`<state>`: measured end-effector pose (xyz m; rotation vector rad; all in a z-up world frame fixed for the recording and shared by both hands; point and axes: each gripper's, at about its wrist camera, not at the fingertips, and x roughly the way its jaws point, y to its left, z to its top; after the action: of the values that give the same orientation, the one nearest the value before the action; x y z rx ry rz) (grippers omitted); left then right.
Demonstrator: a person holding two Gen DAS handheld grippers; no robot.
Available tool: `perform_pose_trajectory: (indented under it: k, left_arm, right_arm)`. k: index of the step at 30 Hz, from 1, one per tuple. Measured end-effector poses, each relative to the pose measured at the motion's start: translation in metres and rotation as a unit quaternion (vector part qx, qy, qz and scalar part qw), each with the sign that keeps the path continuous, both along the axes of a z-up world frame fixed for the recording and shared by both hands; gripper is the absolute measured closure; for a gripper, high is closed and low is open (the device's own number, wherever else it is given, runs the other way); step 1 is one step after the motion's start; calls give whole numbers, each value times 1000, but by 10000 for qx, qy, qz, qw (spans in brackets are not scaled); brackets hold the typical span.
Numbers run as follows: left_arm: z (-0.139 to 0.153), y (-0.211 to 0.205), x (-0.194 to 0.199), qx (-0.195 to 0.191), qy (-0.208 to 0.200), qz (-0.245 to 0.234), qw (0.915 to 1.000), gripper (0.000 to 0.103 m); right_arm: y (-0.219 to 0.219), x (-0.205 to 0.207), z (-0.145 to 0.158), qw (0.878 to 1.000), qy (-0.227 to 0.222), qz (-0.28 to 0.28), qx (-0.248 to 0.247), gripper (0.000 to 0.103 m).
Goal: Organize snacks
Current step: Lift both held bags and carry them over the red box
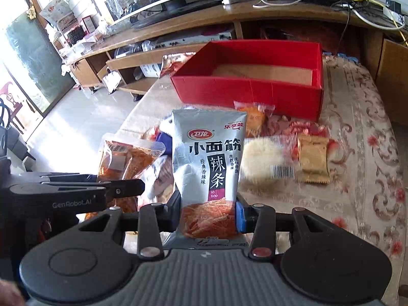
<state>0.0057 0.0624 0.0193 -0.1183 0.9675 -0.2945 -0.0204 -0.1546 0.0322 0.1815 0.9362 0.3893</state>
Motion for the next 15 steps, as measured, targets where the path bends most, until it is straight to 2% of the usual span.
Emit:
perform_pose_trajectory:
  k: [15]
  left_arm:
    - [23,-25,51,-81,-475,-217,9986,61]
  right_arm:
    - [-6,50,21,9992,-274,-263,88,60]
